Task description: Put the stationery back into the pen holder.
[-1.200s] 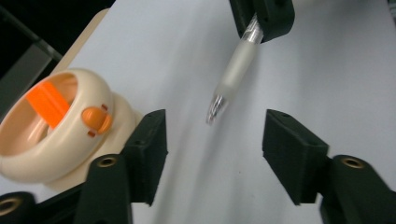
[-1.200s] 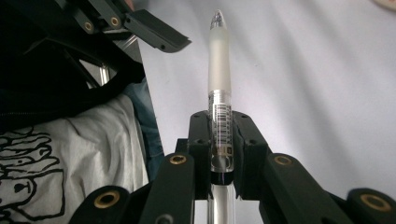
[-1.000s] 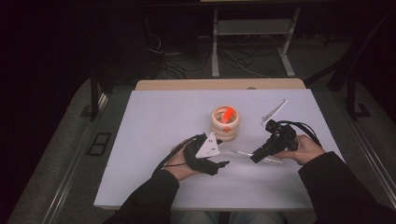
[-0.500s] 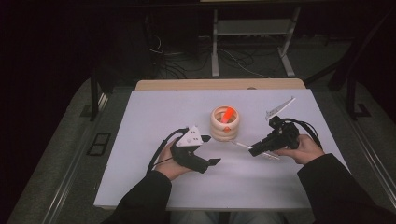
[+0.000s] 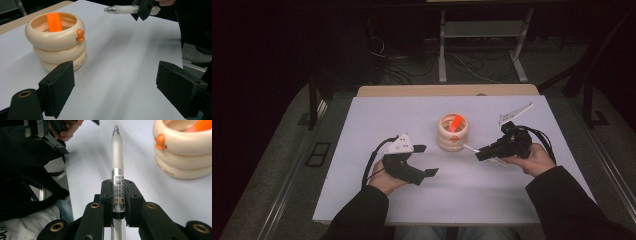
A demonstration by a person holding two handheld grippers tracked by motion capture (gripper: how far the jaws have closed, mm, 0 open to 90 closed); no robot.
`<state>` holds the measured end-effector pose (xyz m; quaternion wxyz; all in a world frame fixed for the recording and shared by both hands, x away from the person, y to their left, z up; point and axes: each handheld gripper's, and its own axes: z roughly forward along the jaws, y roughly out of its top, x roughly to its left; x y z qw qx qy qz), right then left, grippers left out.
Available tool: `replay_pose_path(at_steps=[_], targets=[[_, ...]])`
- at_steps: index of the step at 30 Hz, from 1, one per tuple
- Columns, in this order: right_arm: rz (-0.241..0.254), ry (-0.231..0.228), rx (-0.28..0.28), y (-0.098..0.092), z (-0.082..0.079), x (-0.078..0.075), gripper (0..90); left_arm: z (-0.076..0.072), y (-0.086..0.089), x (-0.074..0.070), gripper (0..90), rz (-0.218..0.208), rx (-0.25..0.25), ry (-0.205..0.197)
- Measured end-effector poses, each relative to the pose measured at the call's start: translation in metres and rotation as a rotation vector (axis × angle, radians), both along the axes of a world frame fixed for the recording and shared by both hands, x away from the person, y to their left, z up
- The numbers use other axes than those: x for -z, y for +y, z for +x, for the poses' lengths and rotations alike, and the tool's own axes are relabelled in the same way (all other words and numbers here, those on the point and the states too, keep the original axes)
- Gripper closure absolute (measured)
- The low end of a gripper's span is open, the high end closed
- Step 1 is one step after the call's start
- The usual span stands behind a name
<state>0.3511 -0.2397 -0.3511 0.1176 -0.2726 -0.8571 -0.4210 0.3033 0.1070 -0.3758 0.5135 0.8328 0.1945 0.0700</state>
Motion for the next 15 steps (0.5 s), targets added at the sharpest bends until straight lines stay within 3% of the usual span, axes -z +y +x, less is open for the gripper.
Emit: replay_pose_path(at_steps=[9, 15], targets=[[0.047, -0.066, 0.066, 0.000, 0.003, -0.003, 78.4, -0.002, 0.016, 0.003, 12.5, -0.060, -0.031, 0.043], [0.089, -0.115, 0.107, 0.002, 0.007, -0.006, 78.3, -0.004, 0.024, 0.007, 8.7, -0.074, -0.056, 0.067]])
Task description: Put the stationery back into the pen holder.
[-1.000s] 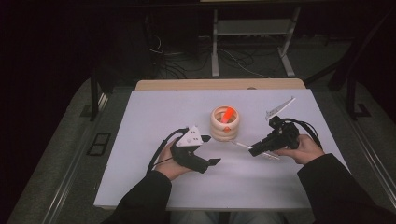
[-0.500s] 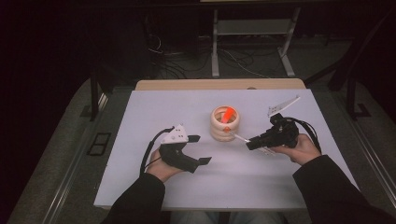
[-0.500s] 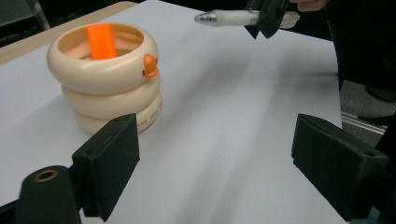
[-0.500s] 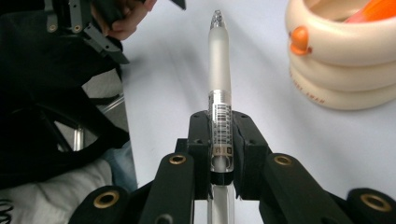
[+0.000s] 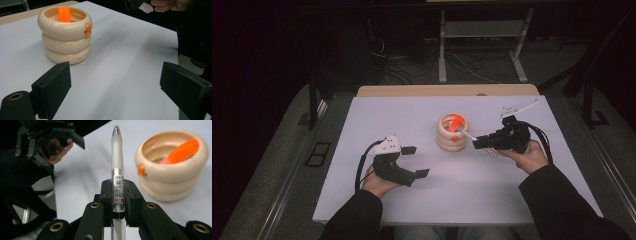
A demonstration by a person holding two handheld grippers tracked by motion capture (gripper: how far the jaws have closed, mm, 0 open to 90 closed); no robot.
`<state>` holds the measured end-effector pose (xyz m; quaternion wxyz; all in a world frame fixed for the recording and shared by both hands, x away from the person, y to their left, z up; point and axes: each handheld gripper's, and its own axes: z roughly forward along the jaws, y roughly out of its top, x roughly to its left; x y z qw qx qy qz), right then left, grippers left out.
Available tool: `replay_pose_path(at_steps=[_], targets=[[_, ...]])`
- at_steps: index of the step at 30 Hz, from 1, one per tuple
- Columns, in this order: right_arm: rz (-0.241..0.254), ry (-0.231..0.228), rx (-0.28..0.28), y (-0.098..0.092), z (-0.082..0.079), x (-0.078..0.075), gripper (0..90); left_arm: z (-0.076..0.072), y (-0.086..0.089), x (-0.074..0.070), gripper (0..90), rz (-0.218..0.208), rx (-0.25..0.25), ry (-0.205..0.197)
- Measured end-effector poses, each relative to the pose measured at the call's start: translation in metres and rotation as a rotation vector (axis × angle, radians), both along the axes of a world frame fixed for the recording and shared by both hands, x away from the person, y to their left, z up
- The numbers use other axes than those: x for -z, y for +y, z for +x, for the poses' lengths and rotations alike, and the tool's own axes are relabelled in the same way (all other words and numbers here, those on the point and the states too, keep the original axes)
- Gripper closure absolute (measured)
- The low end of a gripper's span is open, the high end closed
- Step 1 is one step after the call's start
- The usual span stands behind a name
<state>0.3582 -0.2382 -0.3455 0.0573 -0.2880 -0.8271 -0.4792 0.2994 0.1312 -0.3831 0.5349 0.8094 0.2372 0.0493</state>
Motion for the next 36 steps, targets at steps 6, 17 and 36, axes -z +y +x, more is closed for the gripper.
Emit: replay_pose_path(at_steps=[6, 17, 36], targets=[[0.032, -0.038, 0.027, 0.003, 0.004, -0.002, 78.3, -0.001, 0.006, 0.004, 2.7, -0.006, -0.029, 0.017], [0.074, -0.093, 0.071, 0.010, 0.015, -0.005, 78.3, -0.005, 0.016, 0.013, 0.0, -0.019, -0.081, 0.026], [0.139, -0.161, 0.116, 0.034, 0.037, -0.009, 78.2, -0.015, 0.036, 0.030, 0.0, -0.067, -0.159, 0.031]])
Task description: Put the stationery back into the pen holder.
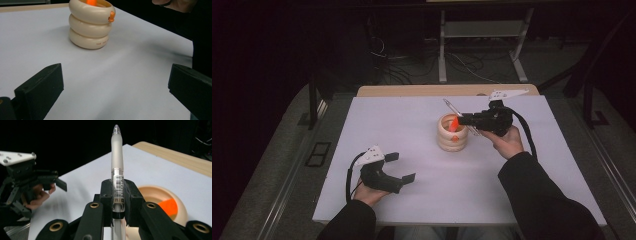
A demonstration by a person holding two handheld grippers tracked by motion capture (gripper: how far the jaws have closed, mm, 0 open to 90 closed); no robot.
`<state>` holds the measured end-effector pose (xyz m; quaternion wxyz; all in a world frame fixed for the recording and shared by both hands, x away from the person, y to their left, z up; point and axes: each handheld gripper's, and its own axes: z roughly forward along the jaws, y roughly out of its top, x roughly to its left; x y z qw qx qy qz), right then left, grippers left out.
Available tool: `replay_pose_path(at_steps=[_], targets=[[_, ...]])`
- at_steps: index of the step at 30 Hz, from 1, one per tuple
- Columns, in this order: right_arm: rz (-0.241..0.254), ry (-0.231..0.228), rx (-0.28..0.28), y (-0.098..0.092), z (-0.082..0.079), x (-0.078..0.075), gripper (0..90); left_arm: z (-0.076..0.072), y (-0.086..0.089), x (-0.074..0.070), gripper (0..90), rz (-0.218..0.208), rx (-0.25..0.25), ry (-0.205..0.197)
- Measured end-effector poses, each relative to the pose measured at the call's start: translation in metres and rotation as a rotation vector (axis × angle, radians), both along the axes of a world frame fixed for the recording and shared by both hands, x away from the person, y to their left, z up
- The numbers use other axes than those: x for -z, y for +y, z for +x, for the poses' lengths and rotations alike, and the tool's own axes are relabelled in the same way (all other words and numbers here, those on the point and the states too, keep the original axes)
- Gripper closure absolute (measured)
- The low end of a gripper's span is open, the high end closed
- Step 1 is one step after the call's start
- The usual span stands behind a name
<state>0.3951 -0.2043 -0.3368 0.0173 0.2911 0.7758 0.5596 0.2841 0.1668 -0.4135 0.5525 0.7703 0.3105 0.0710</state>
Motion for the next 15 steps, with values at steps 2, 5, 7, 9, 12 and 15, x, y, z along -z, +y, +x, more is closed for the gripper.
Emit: replay_pose_path(at_steps=[2, 5, 7, 9, 12, 15], targets=[[0.009, -0.012, 0.001, 0.003, 0.003, 0.001, 78.2, -0.002, 0.001, 0.003, 0.0, 0.003, -0.009, 0.002], [0.022, -0.019, 0.009, 0.007, 0.007, 0.003, 78.2, -0.004, 0.003, 0.007, 0.0, 0.007, -0.009, 0.008], [0.034, -0.020, 0.011, 0.010, 0.010, 0.006, 78.1, -0.006, 0.003, 0.008, 0.0, 0.013, -0.008, 0.009], [0.045, -0.026, 0.021, 0.012, 0.012, 0.008, 78.1, -0.006, 0.003, 0.008, 0.0, 0.012, -0.008, 0.007], [0.069, -0.034, 0.031, 0.014, 0.015, 0.010, 78.1, -0.006, 0.002, 0.009, 0.0, 0.011, -0.011, 0.007], [0.101, -0.038, 0.043, 0.014, 0.018, 0.013, 78.1, -0.006, 0.002, 0.010, 0.0, 0.014, -0.010, 0.007]])
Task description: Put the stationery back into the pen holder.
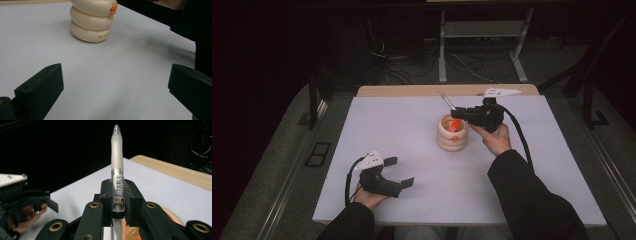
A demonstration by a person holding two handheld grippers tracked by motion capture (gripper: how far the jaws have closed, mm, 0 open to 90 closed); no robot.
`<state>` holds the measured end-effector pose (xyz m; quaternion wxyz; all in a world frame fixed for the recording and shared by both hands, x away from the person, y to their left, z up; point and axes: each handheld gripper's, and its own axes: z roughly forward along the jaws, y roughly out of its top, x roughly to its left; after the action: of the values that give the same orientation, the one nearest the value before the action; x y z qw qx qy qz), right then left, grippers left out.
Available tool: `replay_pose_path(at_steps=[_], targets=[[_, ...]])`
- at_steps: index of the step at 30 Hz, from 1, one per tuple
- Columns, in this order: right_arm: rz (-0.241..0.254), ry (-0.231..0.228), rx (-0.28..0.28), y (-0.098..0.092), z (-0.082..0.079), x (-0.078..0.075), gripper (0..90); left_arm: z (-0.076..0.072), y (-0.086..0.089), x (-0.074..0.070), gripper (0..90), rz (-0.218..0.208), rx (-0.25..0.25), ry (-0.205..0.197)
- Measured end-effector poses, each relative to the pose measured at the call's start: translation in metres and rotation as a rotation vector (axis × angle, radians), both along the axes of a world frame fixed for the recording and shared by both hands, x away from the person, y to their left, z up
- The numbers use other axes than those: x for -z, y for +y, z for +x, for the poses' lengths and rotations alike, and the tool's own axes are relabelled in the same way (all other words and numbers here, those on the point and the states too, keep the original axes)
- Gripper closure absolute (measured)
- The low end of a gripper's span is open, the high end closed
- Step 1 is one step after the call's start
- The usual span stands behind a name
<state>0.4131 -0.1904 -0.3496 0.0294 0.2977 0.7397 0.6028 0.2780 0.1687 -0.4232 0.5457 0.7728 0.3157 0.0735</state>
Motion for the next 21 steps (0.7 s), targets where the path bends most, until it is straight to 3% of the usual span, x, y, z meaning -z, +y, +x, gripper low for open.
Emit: replay_pose_path(at_steps=[8, 21], targets=[[0.055, -0.013, 0.028, -0.001, 0.008, 0.005, 78.1, 0.000, 0.000, 0.000, 0.0, -0.005, -0.007, -0.002], [0.071, -0.013, 0.062, 0.002, 0.017, 0.013, 77.9, 0.000, -0.001, 0.001, 0.0, -0.011, -0.015, -0.005]])
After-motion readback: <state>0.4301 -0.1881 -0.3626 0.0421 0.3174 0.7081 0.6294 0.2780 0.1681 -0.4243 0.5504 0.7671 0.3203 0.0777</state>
